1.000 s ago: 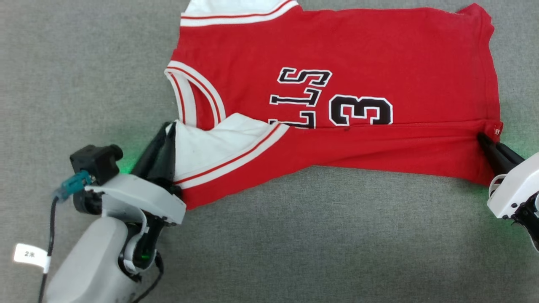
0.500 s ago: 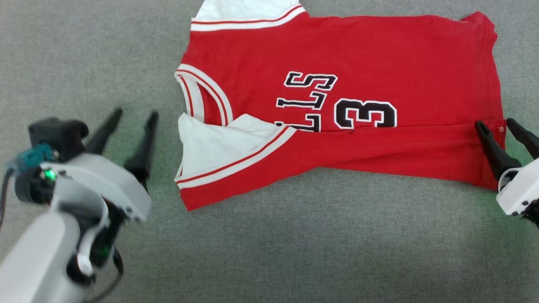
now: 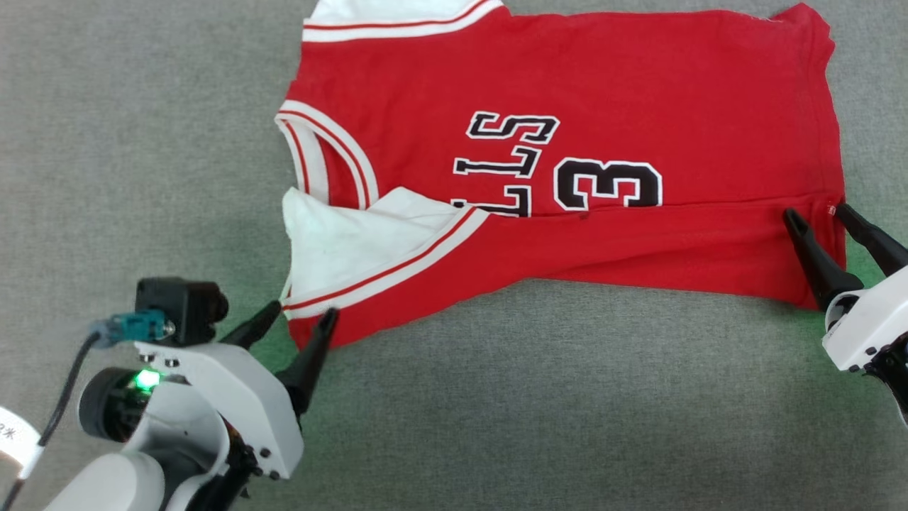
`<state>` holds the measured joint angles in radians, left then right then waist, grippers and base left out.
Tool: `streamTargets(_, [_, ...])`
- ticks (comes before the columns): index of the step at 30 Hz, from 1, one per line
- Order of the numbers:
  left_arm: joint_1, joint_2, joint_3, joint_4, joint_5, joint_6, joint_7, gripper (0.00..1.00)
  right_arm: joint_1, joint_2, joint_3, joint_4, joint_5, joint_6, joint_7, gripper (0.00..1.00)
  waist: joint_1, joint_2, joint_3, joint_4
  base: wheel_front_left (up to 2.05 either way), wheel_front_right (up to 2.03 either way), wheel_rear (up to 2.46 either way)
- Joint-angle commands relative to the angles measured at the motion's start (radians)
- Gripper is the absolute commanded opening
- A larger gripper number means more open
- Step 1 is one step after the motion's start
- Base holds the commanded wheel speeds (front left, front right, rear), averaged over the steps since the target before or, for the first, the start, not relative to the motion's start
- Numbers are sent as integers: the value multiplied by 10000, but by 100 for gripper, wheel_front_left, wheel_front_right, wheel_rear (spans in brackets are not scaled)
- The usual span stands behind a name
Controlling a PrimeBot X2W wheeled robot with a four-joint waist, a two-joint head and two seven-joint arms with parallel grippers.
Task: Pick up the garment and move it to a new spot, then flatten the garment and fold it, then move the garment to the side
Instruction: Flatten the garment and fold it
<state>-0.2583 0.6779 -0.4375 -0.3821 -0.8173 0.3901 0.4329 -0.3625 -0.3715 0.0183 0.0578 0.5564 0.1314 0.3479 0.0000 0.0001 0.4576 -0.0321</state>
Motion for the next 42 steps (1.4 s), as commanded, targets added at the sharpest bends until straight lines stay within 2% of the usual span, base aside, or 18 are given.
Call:
streamTargets(1, [0,40,12,137,49,-39,-25,100,-108,31,13,-43,35,-15,34,100,0,-1,84,-78,0,0,0])
streamTargets(9, [-336,-276,-258,1235,-70,-437,-85,100,-257,-76,-43,-193,24,-15,123,100,0,-1,304,-336,0,0,0])
streamTargets(10, [-370,-327,-292,1323,-128,-495,-83,92,-251,-94,-68,-220,33,-15,149,100,0,-1,307,-354,0,0,0])
streamTargets(12, [-410,-432,-348,1497,-243,-597,-65,9,-229,-136,-121,-305,37,-15,184,100,0,-1,313,-385,0,0,0])
streamTargets(13, [-434,-469,-376,1572,-246,-646,-74,0,-214,-148,-136,-351,41,-15,219,100,0,-1,306,-401,0,0,0])
streamTargets(18, [-279,-647,-481,1787,-353,-754,-227,0,90,-395,-80,-792,46,-15,884,100,0,-1,103,-439,0,0,0])
streamTargets(26, [-255,-871,-657,1864,-287,-859,-413,0,622,-1327,-117,-1851,322,-15,4082,100,0,-1,12,-288,0,0,0])
streamTargets(31, [-526,-1062,-797,1955,-208,-1011,-497,0,389,-1174,-261,-1714,-31,-15,5361,100,0,-1,248,-111,0,0,0])
streamTargets(38, [-818,-1230,-889,2225,-149,-1121,-567,0,149,-833,44,-1291,-316,-15,6012,100,0,-1,385,41,0,0,0])
streamTargets(39, [-847,-1259,-906,2285,-142,-1136,-579,0,121,-796,54,-1245,-346,-13,6027,33,0,-1,383,61,0,0,0])
streamTargets(40, [-871,-1291,-929,2341,-148,-1162,-581,0,94,-789,88,-1215,-378,-13,6045,0,0,-1,374,79,0,0,0])
streamTargets(42, [-862,-1318,-941,2445,-177,-1208,-616,0,46,-720,-11,-1201,-384,-13,5891,0,0,-1,330,93,0,0,0])
